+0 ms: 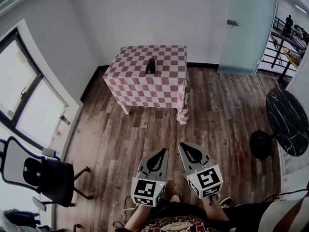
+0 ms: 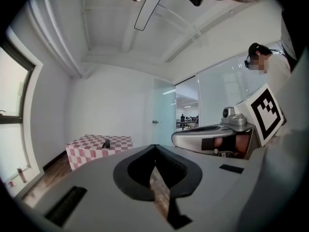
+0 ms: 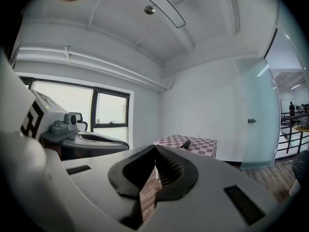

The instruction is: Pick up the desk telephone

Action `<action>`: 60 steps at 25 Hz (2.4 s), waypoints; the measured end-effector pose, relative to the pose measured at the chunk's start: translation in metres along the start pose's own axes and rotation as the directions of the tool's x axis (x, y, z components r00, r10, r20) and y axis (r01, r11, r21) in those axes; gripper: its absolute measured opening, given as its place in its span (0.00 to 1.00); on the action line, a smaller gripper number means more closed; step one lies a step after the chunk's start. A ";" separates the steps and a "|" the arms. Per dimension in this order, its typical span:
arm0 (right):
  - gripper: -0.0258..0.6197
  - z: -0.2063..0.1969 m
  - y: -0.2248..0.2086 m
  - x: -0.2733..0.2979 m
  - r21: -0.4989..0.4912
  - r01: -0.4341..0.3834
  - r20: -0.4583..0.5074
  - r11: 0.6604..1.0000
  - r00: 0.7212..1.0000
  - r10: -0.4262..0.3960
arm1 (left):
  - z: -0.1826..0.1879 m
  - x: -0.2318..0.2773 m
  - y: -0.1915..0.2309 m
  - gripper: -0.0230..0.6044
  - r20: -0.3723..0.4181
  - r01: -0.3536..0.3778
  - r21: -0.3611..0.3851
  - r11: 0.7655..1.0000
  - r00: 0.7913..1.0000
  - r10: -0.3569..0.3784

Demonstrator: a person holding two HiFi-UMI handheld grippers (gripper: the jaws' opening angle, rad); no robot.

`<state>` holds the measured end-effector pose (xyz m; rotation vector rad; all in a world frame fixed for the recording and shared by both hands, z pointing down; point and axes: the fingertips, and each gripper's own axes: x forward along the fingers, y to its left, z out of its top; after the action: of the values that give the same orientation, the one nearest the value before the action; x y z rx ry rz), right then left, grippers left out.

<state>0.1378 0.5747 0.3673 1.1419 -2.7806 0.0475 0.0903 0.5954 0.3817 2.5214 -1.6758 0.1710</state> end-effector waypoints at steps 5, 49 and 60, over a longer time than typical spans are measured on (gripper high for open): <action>0.07 0.002 -0.019 0.022 -0.001 0.017 0.000 1.000 1.000 -0.017 | -0.002 0.020 0.022 0.05 -0.004 -0.005 -0.022 1.000 1.000 0.005; 0.07 0.032 -0.165 0.321 0.016 0.098 -0.030 0.995 0.995 -0.098 | 0.030 0.245 0.282 0.05 -0.012 -0.031 -0.054 0.998 0.999 0.030; 0.07 0.045 -0.240 0.382 0.028 0.018 -0.031 0.999 0.999 -0.017 | 0.057 0.334 0.304 0.05 -0.007 -0.088 -0.070 0.994 0.996 0.088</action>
<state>0.0320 0.1335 0.3694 1.1613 -2.7514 0.1021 -0.0593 0.1657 0.3859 2.3973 -1.7602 0.1218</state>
